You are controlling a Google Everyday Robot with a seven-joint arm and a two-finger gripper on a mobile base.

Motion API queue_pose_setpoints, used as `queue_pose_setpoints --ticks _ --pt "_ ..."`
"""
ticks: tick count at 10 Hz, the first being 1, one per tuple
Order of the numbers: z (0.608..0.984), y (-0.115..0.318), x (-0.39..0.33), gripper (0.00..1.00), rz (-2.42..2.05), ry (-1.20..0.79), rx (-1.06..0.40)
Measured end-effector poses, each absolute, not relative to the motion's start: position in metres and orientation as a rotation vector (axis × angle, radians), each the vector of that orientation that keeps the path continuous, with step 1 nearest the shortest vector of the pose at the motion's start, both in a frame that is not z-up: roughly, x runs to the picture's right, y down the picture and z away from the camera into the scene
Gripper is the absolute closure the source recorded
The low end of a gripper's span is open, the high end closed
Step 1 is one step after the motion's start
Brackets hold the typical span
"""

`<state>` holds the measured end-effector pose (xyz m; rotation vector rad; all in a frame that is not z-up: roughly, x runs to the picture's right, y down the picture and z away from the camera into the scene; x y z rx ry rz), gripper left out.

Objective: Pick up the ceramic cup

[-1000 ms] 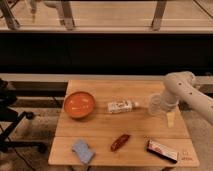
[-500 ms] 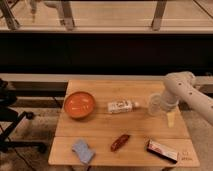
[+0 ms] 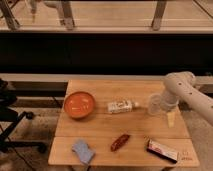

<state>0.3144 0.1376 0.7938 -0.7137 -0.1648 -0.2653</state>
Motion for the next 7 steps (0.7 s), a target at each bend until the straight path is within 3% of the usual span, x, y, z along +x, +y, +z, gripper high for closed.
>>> queue_pose_setpoints --ticks 7 --pt "0.7948 0.1357 0.3143 0.00 -0.286 -0.172 -0.709"
